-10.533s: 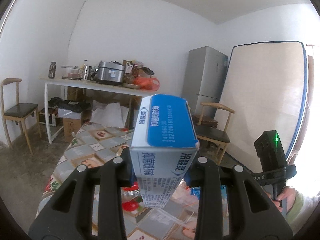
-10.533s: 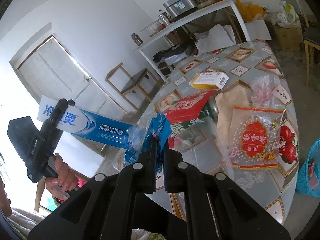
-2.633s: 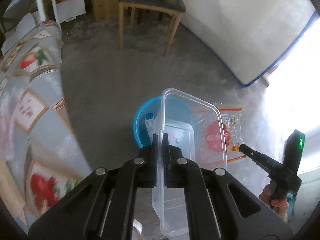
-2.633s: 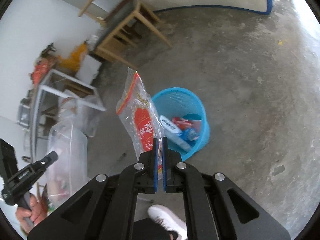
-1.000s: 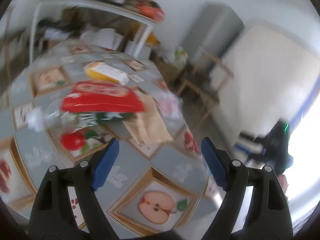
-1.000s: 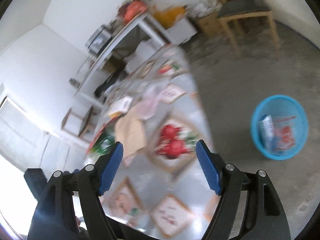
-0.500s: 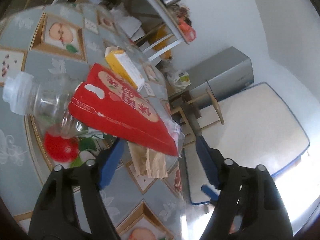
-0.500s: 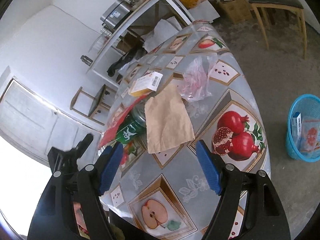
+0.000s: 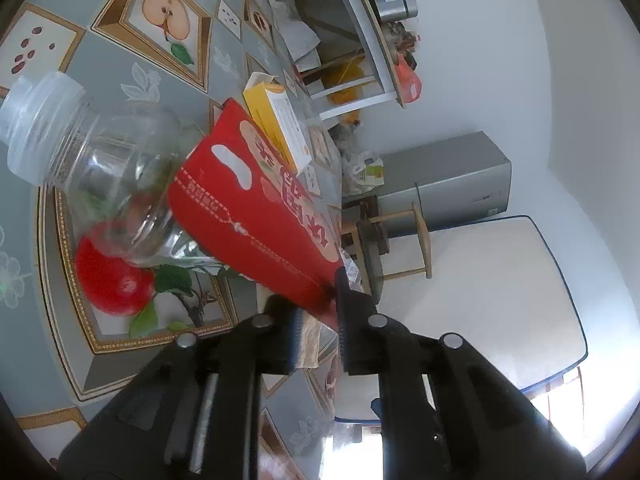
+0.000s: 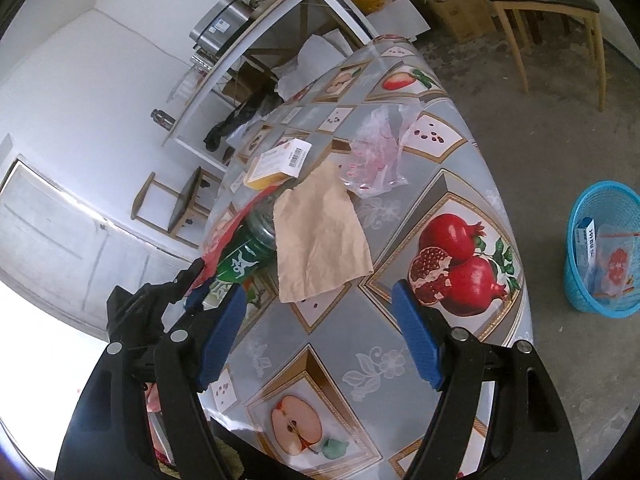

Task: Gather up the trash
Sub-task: 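Move the left gripper to the red snack bag on the table and grasp it, then lift the red snack bag with the left gripper while the right grasps a clear plastic bag, then carry the red snack bag and clear bag with both grippers to the blue wastebasket, then open both grippers over the blue wastebasket to drop both bags, then move both grippers back from the basket to the table, then grasp the crumpled brown paper bag with the right gripper, then grasp and lift the green-label bottle with the left gripper while the right holds the paper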

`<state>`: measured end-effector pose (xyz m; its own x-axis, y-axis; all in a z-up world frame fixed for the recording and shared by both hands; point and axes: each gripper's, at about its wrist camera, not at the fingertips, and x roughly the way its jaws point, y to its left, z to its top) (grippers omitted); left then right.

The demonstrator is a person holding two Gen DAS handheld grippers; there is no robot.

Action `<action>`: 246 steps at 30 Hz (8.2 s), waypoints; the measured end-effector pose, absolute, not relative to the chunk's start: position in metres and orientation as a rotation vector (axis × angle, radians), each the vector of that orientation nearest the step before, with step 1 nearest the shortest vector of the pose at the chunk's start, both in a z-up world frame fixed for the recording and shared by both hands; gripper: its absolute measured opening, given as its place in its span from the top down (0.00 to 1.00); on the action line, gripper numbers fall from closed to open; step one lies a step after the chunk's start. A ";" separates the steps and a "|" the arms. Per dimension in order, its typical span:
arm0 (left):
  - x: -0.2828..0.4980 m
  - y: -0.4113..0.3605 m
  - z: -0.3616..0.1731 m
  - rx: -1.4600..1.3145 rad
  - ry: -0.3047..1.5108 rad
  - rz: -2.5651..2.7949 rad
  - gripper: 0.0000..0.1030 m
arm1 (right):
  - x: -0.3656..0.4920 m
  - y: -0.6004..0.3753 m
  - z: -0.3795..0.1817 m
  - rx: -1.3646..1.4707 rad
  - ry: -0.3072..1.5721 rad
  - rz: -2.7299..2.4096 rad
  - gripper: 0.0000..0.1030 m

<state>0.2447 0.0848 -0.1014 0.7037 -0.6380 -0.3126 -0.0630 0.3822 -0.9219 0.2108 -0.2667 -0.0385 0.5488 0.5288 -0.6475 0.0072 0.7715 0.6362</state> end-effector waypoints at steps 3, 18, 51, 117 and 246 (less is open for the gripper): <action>0.242 0.084 -0.100 -1.132 0.722 -0.421 0.95 | 0.217 -0.268 -0.039 0.619 0.952 0.324 0.29; 0.194 0.079 -0.067 -0.981 0.631 -0.490 0.99 | 0.364 -0.295 -0.078 0.512 1.031 0.127 0.27; 0.149 0.060 -0.015 -0.660 0.484 -0.509 0.99 | 0.361 -0.278 -0.074 0.353 1.034 0.045 0.96; 0.184 -0.185 0.051 -0.448 0.759 -1.091 0.99 | 0.069 -0.541 -0.014 0.761 0.629 -0.259 0.96; 0.183 0.068 -0.011 -0.106 0.658 -0.440 0.19 | 0.272 -0.196 -0.087 0.035 1.118 0.383 0.93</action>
